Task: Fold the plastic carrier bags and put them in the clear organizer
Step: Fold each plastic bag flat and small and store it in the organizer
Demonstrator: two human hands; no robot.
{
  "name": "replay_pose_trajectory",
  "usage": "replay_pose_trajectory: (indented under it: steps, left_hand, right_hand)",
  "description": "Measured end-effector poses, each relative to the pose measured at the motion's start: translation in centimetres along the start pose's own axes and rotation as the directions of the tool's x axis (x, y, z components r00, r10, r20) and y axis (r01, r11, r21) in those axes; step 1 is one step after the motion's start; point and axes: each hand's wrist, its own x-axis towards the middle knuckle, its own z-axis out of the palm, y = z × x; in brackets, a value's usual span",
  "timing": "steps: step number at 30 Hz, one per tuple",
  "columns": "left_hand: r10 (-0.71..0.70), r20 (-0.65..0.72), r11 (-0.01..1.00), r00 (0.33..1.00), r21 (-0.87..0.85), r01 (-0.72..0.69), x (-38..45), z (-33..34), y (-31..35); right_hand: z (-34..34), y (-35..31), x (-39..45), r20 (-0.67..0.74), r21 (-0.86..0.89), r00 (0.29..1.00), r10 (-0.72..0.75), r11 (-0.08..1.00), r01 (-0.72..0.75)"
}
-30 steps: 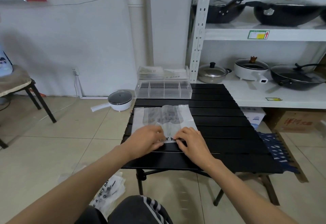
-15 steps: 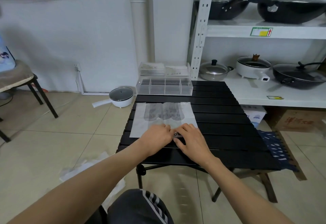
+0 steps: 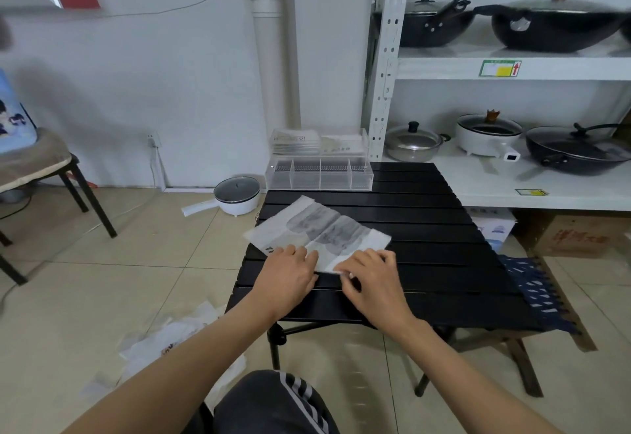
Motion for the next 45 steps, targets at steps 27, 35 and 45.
replay_pose_trajectory:
  steps: [27,35,45]
  left_hand:
    - [-0.391,0.347,0.342,0.853,-0.806,0.484,-3.5,-1.6,-5.2]
    - [-0.626,0.241,0.417,0.741,-0.700,0.580,-3.0,0.1,-3.9]
    - [-0.651,0.208,0.446,0.730,-0.674,0.590,-2.2,0.9,-3.8]
  right_hand:
    - [-0.5,1.5,1.8,0.282,0.227,0.804,0.523,0.778,-0.585]
    - [0.7,0.9,1.8,0.194,0.089,0.795,0.575,0.797,-0.598]
    - [0.8,0.7,1.7,0.139,0.068,0.799,0.584,0.800,-0.596]
